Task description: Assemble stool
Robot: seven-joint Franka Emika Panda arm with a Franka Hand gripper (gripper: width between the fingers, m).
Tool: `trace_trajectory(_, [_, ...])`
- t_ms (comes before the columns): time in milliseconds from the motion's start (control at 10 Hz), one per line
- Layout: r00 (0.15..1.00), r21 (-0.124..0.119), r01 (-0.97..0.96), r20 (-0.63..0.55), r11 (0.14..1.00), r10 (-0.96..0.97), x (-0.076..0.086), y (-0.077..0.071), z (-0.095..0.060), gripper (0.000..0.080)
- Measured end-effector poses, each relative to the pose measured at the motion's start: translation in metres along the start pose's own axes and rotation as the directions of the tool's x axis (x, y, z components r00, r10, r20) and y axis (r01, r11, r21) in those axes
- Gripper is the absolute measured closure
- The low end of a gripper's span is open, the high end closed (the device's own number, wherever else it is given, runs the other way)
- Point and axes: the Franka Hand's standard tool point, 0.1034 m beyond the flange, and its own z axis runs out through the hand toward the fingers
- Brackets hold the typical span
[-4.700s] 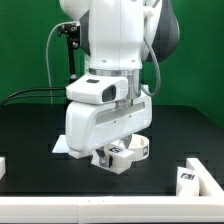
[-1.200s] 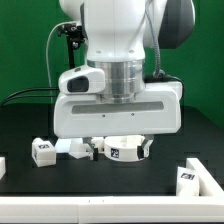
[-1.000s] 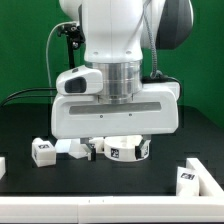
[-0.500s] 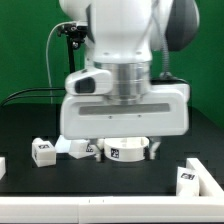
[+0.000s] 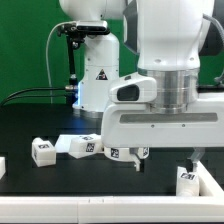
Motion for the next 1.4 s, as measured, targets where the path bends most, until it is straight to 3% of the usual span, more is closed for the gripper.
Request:
trace_trajectory(200, [0.999,0.005,-0.032,0.01,0.999,0.032,-0.005,0.005,0.003,0.015])
trace_trajectory(600, [0.998,0.016,-0.069,0.015,0.998,0.068,-0.001,-0.016,0.011,0.015])
trace_trajectory(800, [0.998,0.019,-0.068,0.008,0.997,0.068,0.002,-0.027,0.008,0.015])
trace_trajectory(1400, [0.998,0.013,-0.057,0.001,0.998,0.057,-0.005,-0.024,0.022,0.015])
